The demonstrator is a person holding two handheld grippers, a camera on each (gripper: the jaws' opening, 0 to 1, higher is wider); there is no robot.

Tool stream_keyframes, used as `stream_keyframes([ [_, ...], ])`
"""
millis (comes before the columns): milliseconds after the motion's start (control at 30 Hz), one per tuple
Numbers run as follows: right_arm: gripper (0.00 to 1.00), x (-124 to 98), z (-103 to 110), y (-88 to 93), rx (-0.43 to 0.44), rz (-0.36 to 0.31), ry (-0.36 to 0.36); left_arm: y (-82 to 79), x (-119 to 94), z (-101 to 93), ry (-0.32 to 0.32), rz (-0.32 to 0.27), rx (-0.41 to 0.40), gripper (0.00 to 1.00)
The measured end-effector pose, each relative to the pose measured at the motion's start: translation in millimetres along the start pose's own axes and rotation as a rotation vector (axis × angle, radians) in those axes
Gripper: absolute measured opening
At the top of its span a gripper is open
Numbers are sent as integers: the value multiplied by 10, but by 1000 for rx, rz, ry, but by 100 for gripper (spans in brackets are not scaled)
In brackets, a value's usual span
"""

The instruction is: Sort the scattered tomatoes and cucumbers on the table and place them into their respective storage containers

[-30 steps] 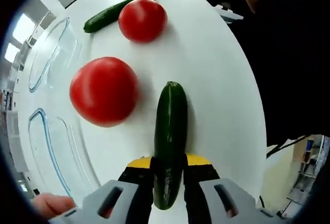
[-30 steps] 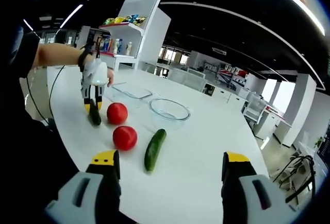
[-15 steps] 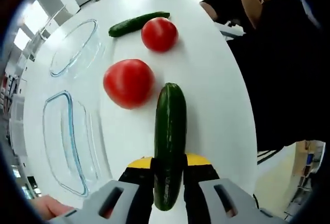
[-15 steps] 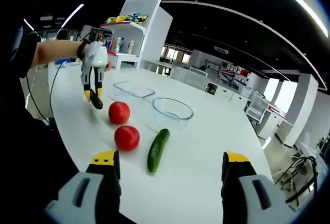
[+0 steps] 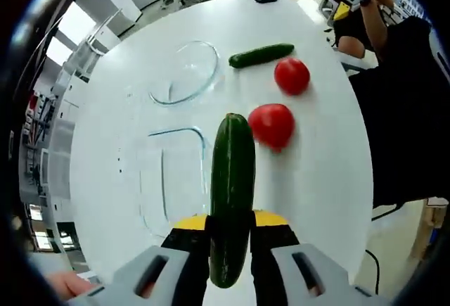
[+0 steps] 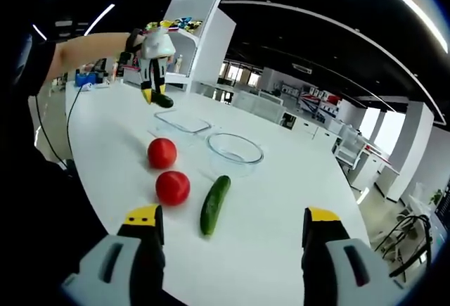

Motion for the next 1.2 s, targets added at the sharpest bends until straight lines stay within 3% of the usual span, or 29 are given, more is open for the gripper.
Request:
stream_keyframes([
  [67, 78, 3, -2, 16, 0, 4, 0, 6, 37, 142, -21, 14, -12, 21],
  [100, 78, 3, -9, 23, -1, 7, 1, 27, 61, 418, -22, 13, -15, 21],
  [167, 78, 1, -31, 36, -1, 11, 6, 25, 155, 573, -22, 14, -23, 21],
  [600, 78, 74, -175, 180, 21, 62, 34, 187, 750, 1234, -14, 77, -94, 21],
  [633, 78, 85, -175, 191, 22, 67, 33, 200, 798, 1142, -17, 84, -96, 21],
  [867, 78, 116, -142, 226, 24, 89, 28, 272, 994, 1252, -37, 106, -96, 21],
  [1200, 78, 89, -114, 189, 14, 92, 30, 296, 1099, 1279, -74, 66, -66, 21],
])
Point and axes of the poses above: the point that each gripper's makers call its tool centre point, and the gripper's own axes: x roughly forward along the fingers, z roughly to its left, y roughly out of its underside, the point moved 7 cm from there along -x, roughly backward along the fingers, and after that the axes turned 11 degrees about y, right-handed, at the moved point
